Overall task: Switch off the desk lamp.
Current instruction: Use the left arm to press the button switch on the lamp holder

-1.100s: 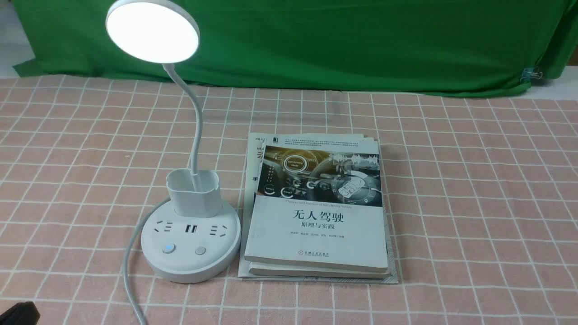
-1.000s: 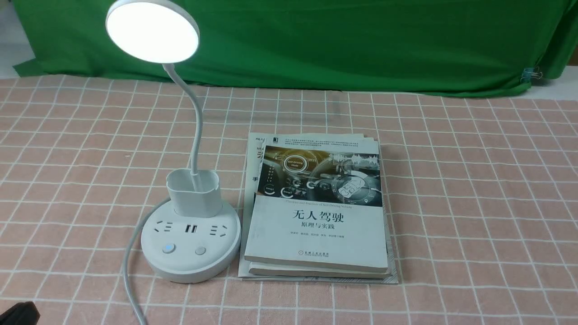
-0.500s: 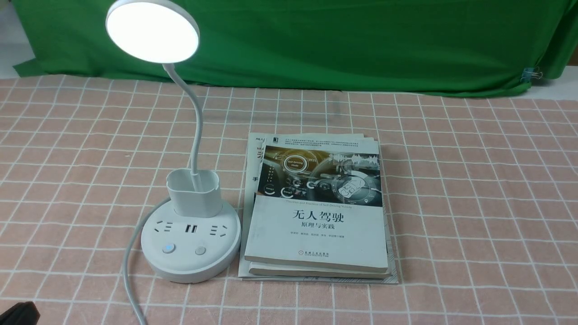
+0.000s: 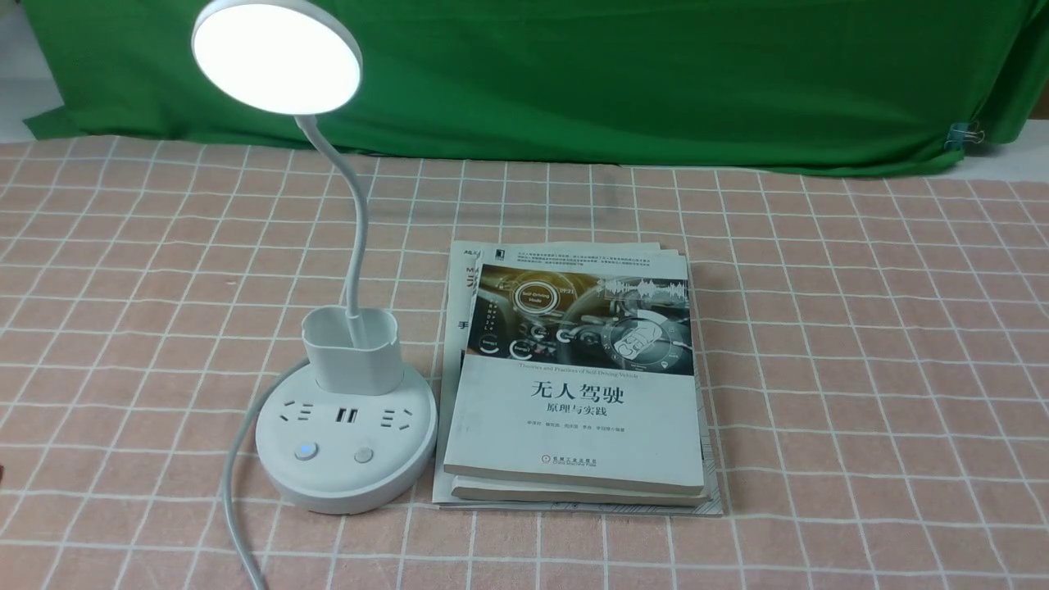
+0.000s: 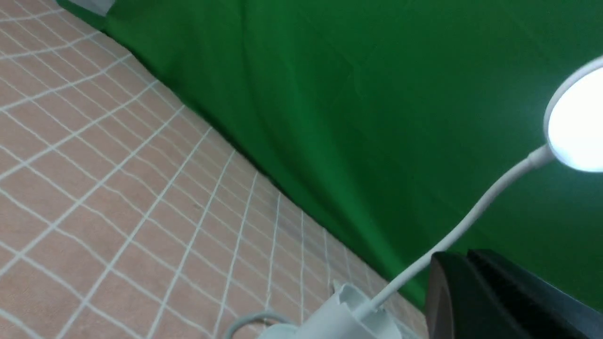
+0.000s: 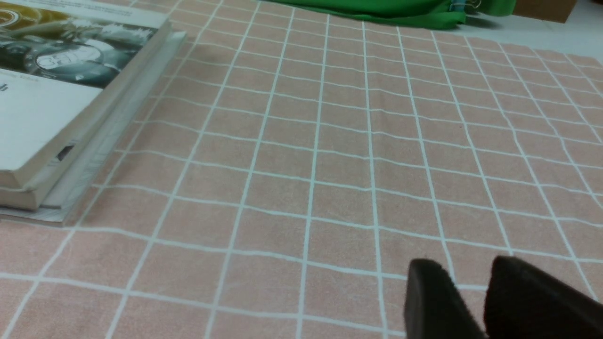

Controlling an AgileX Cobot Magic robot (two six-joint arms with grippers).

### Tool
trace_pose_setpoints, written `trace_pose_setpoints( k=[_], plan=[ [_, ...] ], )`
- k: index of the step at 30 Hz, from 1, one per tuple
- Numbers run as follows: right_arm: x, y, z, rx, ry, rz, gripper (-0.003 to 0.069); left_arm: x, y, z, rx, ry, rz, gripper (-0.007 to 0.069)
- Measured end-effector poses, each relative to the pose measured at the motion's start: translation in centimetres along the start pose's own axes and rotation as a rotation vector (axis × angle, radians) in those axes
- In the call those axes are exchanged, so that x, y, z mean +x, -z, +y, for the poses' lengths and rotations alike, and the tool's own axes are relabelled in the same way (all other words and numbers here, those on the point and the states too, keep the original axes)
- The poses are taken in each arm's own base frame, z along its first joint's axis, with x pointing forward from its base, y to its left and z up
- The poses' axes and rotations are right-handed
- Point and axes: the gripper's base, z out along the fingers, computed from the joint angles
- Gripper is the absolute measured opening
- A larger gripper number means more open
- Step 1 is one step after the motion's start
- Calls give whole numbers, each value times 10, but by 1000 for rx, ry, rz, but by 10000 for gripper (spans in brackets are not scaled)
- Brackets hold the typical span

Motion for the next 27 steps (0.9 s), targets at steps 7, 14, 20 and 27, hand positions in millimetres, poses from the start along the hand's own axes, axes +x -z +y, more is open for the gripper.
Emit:
trace_pose_setpoints(
  k=[7, 14, 20, 27],
  plan=[
    [0, 0, 0, 0, 0, 0, 240, -11, 1, -2, 30, 98, -116, 6],
    [0, 0, 0, 0, 0, 0, 240, -13, 0, -10, 40, 23, -54, 6],
    [0, 0, 0, 0, 0, 0, 240, -34, -16, -37, -62, -75, 261, 6],
    [0, 0, 0, 0, 0, 0, 240, -38, -69, -58, -175, -362, 1007, 6]
  ],
)
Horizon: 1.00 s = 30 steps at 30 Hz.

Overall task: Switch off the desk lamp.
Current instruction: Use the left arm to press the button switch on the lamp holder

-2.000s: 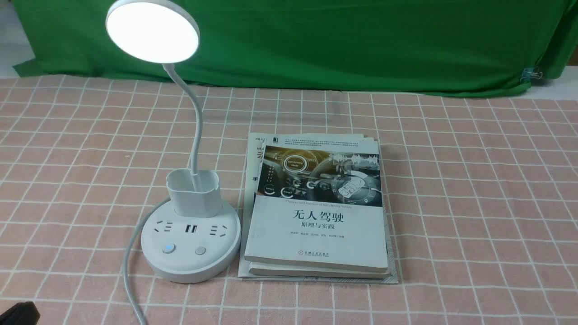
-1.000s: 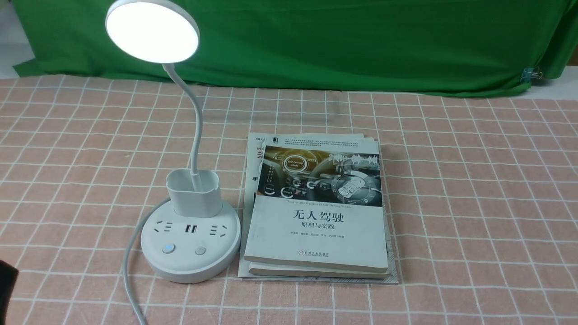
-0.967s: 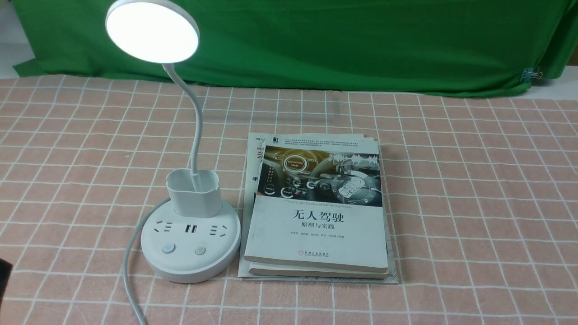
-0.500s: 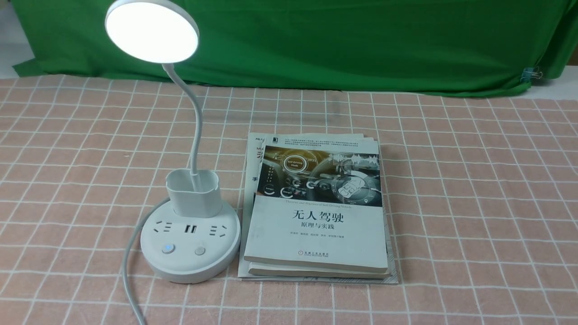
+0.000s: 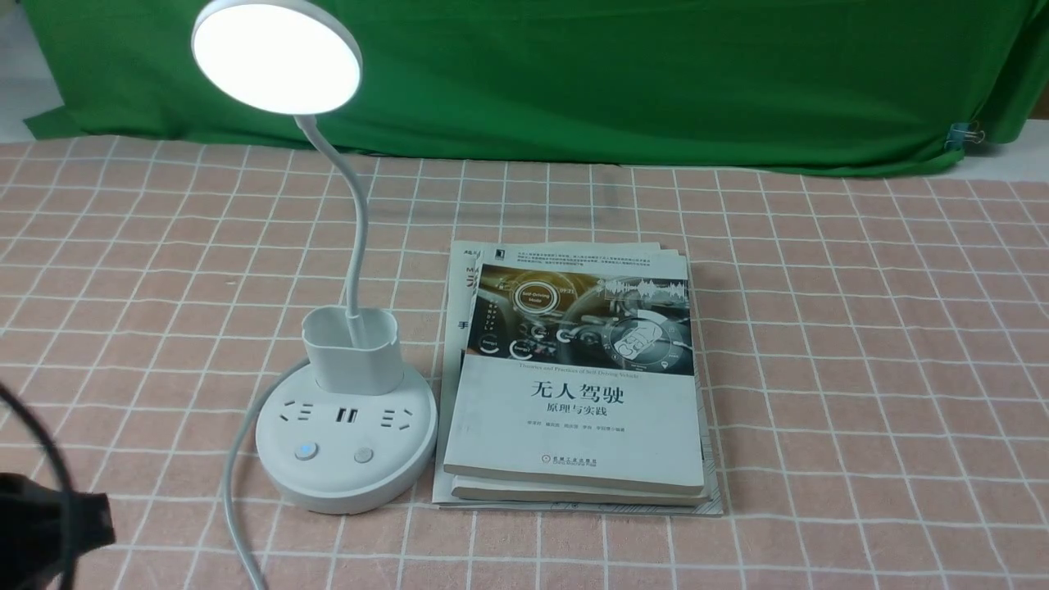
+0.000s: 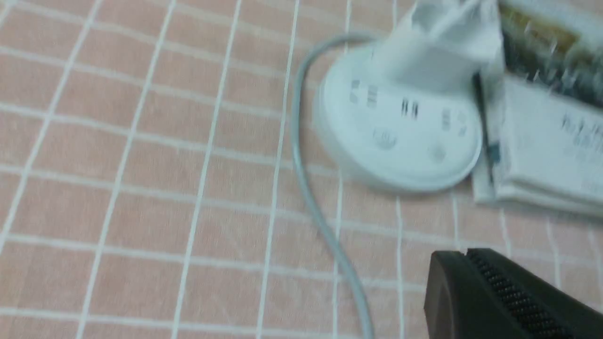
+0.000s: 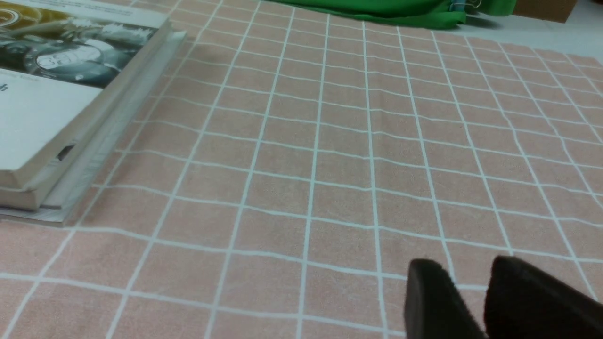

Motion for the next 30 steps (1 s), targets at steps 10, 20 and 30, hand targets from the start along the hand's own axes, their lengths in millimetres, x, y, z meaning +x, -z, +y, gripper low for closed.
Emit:
trace_pose_setpoints(
  k=[10, 20, 30],
  plan=[
    [0, 0, 0, 0, 0, 0, 240, -32, -81, -32, 15, -224, 445, 6],
    [0, 0, 0, 0, 0, 0, 240, -65, -134, -70, 19, -322, 508, 6],
    [0, 0, 0, 0, 0, 0, 240, -85, -183, -86, 9, -342, 555, 6]
  ],
)
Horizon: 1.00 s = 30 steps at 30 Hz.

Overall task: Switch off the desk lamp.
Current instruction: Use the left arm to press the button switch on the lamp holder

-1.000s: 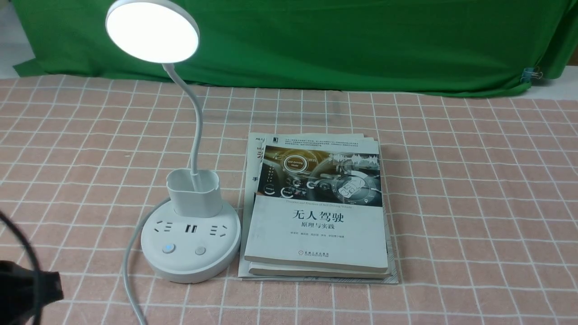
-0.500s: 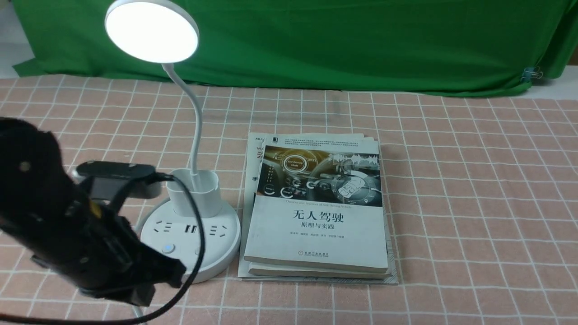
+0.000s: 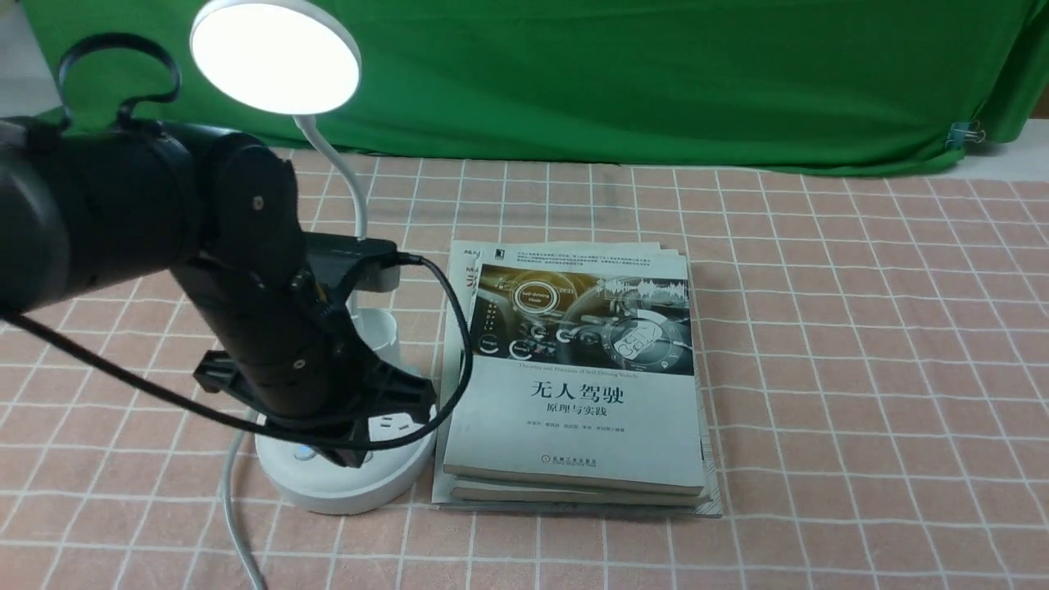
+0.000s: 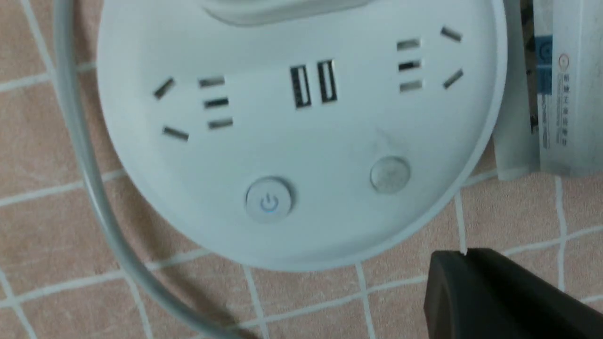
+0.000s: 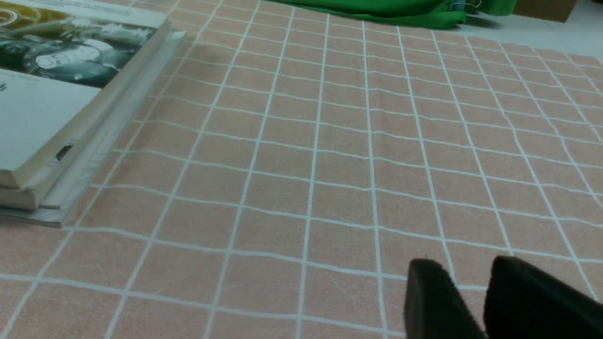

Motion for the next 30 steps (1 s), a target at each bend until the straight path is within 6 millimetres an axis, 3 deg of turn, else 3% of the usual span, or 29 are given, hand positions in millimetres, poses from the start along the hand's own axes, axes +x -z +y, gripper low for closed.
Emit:
trace_pose_setpoints(
  k=[4, 19, 30],
  plan=[
    [0, 0, 0, 0, 0, 0, 240, -9, -7, 2, -20, -15, 16, 6],
    [0, 0, 0, 0, 0, 0, 240, -14, -37, 5, -34, -14, 96, 6],
    [0, 0, 0, 0, 0, 0, 240, -15, -39, 7, -45, -22, 106, 6]
  ],
)
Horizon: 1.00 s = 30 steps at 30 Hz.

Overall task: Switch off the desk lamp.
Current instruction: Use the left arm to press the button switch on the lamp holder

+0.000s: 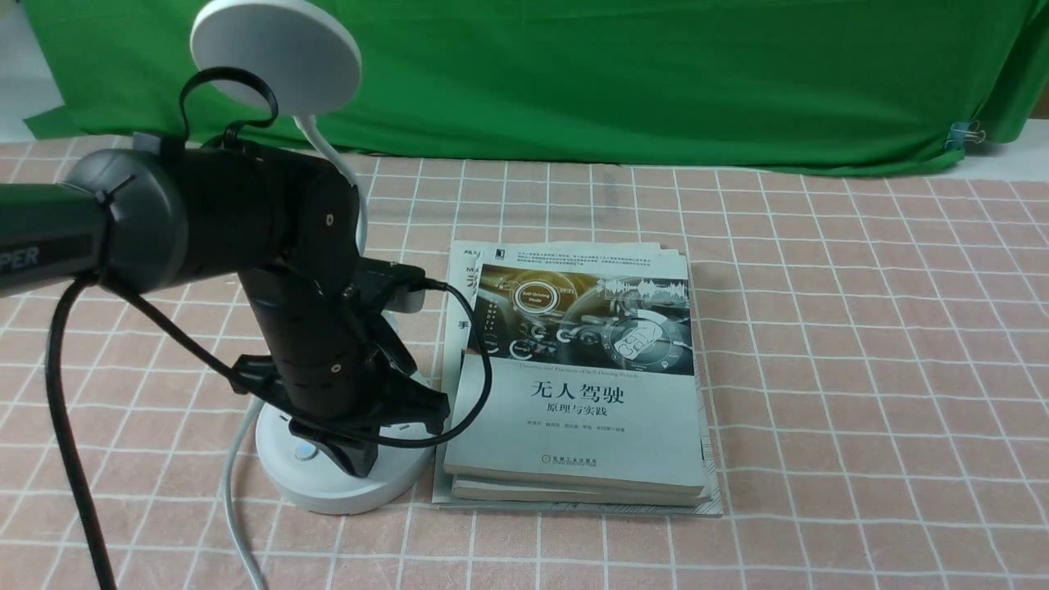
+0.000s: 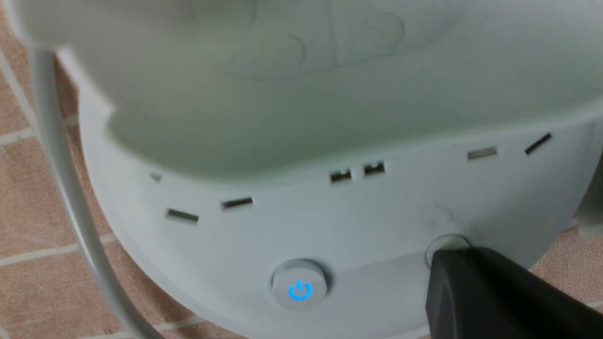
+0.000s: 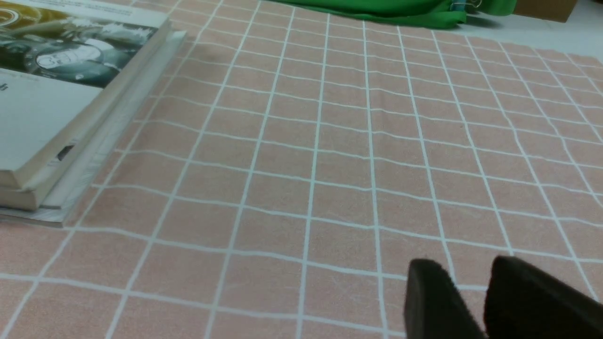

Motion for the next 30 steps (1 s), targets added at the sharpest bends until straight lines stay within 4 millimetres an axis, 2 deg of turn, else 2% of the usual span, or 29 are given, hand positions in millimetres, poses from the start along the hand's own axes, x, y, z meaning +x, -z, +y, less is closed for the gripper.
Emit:
trace_pose_setpoints(
  k=[4, 10, 12, 17, 22, 30],
  plan=[
    [0, 0, 0, 0, 0, 0, 240, 1, 5, -1, -13, -14, -10, 6],
    [0, 0, 0, 0, 0, 0, 240, 6, 27, -4, -25, -22, -68, 6],
    [0, 0, 0, 0, 0, 0, 240, 6, 29, -5, -25, -24, -71, 6],
    [0, 0, 0, 0, 0, 0, 240, 4, 22, -5, -25, -17, -63, 6],
    [0, 0, 0, 0, 0, 0, 240, -1, -1, -4, -27, -12, -17, 6],
    [0, 0, 0, 0, 0, 0, 240, -1, 4, -4, -25, -12, -30, 6]
  ],
)
